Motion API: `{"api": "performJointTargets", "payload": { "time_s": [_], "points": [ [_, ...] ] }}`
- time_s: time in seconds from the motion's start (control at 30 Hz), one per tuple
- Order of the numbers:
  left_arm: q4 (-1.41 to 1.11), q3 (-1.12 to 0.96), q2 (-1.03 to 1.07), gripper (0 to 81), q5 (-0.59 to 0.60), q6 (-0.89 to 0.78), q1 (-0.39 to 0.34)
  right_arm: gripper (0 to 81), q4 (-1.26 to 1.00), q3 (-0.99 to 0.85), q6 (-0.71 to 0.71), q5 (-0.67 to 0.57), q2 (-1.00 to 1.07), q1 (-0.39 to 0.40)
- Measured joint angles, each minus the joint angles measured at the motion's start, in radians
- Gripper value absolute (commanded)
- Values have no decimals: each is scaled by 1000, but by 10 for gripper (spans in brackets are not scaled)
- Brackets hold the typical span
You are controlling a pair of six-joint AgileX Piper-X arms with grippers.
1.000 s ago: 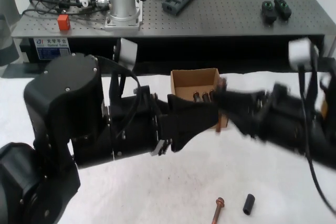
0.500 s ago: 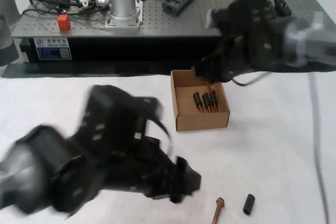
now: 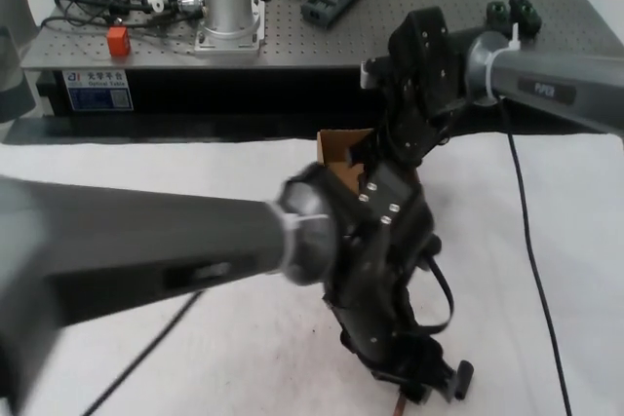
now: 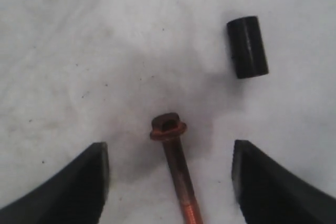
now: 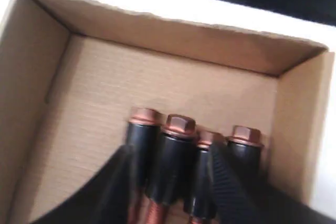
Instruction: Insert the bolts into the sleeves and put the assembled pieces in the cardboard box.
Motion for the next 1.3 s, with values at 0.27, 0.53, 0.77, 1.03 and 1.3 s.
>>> {"api": "performJointTargets", "payload": {
  "time_s": [0.27, 0.53, 0.77, 1.03, 1.3],
  "points": [
    [175, -155, 141, 171, -43, 17, -29, 302, 41, 0, 2, 0, -81, -42],
    [208, -163, 148, 6, -69, 19, -52, 303, 228, 27, 0, -8, -335, -95],
    [239, -137, 85, 6, -167, 13, -42, 303, 288, 416, 19, -17, -629, -100],
    [163, 101, -333, 6, -196, -8, 104, 382, 212, 804, 315, -38, -698, -42],
    [165, 251, -480, 6, -196, -17, 122, 396, 121, 884, 450, -51, -644, 51]
  ]
}}
